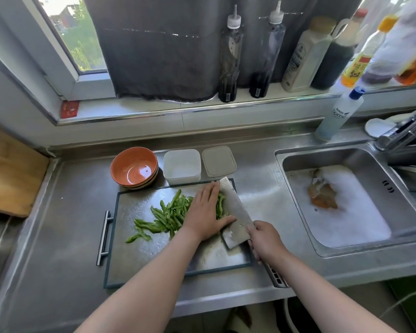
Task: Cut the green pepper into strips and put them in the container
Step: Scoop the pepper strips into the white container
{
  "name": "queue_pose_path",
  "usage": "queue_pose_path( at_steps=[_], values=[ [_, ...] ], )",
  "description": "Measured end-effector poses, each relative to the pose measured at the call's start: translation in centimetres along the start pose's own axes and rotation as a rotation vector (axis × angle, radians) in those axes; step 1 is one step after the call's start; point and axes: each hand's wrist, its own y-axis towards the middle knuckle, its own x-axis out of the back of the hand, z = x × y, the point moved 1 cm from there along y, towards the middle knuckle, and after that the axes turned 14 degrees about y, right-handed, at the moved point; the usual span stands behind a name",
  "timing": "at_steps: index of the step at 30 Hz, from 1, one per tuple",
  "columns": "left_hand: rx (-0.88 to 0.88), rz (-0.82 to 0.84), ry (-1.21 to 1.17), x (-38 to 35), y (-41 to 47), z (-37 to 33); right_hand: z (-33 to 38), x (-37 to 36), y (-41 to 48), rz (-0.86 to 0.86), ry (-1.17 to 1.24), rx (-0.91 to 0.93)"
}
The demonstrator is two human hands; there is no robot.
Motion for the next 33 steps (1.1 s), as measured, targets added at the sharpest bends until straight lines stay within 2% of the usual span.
queue_pose_path(
  at_steps=[9, 15, 24, 30, 33],
  values=[
    [0.078, -0.243, -0.103, 3.4, 0.4, 0.5, 5.1, 0.6, -1.2, 0.176, 0.155, -0.031],
    [0.067, -0.33, -0.091, 7.8, 3.3, 3.2, 10.2, -1.0, -0.1, 0.176, 0.208, -0.002],
    [0.04, -0.18, -0.164, 6.9, 9.6, 9.8, 14.0, -6.3, 5.5, 0.043, 0.183, -0.019],
    [0.067, -0.188, -0.208, 4.3, 10.8, 13.2, 14.3, -7.9, 7.8, -0.045, 0.037, 0.014],
    [0.026, -0.216, -0.224, 4.3, 10.8, 14.5, 14.6, -7.6, 8.2, -0.075, 0.025, 0.013]
  ],
)
